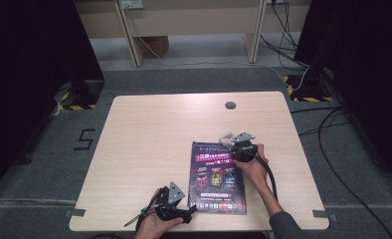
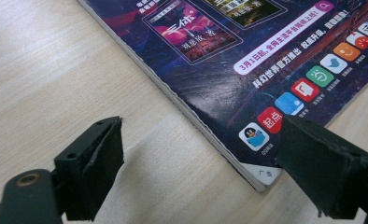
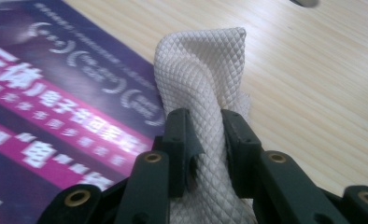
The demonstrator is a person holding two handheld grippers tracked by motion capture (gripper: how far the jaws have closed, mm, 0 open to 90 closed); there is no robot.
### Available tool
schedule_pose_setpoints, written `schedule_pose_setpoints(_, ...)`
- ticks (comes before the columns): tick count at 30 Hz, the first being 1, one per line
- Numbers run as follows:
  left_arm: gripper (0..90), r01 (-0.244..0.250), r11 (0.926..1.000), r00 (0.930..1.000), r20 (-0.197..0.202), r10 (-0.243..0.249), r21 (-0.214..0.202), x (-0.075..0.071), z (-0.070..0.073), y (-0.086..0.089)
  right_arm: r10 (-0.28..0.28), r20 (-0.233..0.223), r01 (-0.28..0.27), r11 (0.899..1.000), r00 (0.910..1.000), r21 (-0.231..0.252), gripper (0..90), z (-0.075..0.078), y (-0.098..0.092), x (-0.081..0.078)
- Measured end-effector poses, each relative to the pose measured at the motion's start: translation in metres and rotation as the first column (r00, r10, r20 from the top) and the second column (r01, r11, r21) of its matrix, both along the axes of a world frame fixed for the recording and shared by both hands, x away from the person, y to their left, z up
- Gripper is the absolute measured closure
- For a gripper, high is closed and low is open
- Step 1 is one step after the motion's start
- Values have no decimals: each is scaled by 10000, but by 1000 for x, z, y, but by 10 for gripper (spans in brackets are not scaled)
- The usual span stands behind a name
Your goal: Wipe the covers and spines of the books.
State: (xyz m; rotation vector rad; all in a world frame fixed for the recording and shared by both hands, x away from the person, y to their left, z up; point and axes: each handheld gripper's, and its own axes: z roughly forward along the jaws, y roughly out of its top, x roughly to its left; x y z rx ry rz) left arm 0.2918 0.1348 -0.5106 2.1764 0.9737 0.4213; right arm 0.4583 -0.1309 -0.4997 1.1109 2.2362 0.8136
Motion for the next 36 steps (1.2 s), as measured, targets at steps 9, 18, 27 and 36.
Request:
schedule_pose_setpoints(9,137,-56,10000,10000,-15,56,-53,0,0,0,1007,-51,-1006,9949,9949,116,733,-1,41,2)
schedule_pose_setpoints(18,137,-37,10000,10000,81,37,-26,-1,-1,0,1876,-99,-1869,9811,9822,491,733,-3,80,-4)
schedule_pose_setpoints(27,129,-121,9999,9999,-43,121,-16,0,0,0,3056,-224,-3054,9522,9519,103,734,-1,92,-36)
schedule_pose_setpoints(36,125,-133,9999,9999,52,132,56,-1,0,0,3556,-305,-3538,9339,9341,512,731,-3,83,-63)
